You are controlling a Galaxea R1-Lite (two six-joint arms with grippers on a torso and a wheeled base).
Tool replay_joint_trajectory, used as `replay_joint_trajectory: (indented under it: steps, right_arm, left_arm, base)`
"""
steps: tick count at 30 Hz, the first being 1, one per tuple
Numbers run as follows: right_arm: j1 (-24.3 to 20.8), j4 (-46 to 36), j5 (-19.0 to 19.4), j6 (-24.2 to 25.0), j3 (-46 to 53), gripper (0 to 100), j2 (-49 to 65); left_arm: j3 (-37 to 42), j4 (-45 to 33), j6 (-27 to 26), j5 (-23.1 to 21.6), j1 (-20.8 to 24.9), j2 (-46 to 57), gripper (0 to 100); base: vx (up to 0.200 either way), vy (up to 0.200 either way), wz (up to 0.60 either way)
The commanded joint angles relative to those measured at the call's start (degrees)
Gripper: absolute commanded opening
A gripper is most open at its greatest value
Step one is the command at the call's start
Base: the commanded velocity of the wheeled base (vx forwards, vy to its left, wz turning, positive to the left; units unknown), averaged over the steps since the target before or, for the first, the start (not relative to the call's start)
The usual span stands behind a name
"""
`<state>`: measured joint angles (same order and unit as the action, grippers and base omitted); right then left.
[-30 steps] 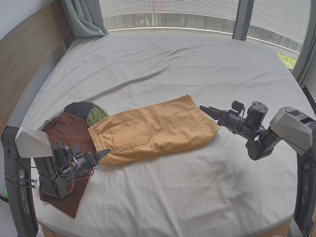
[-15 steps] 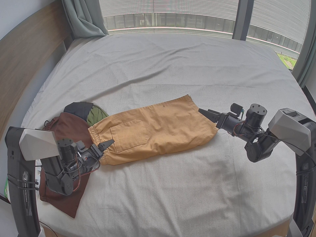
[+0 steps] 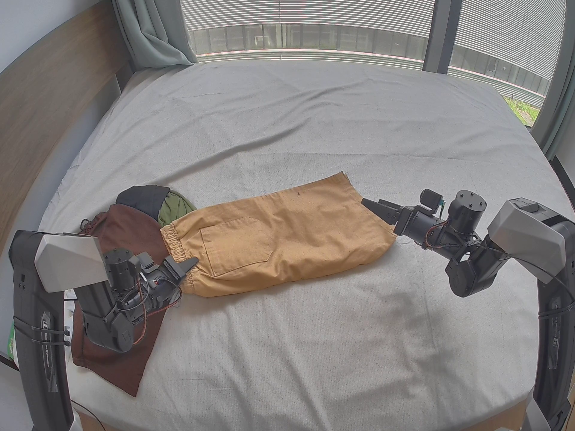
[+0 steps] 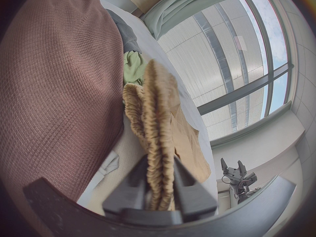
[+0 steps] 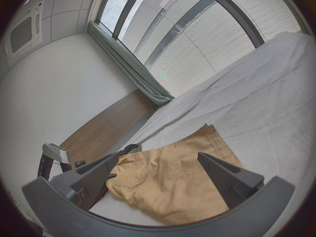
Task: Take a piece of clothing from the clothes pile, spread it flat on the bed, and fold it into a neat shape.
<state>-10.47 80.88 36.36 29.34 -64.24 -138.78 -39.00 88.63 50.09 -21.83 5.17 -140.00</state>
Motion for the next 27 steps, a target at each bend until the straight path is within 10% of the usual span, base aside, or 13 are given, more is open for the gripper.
replay_joint_trajectory:
  steps: [1, 27]
  right_arm:
    - [-0.3, 0.1, 0.0, -0.2, 0.0, 100, -1.0]
    - [-0.6, 7.5, 0.0, -2.2, 14.4, 100, 0.3]
  left_arm:
    - [0.6, 0.1, 0.4, -0.2, -0.1, 0.4, 0]
    - [19.5, 0.1, -4.3, -7.0, 2.6, 17.0, 0]
  base:
    - [0.000, 0.000, 0.00]
    - [0.000, 0.000, 0.00]
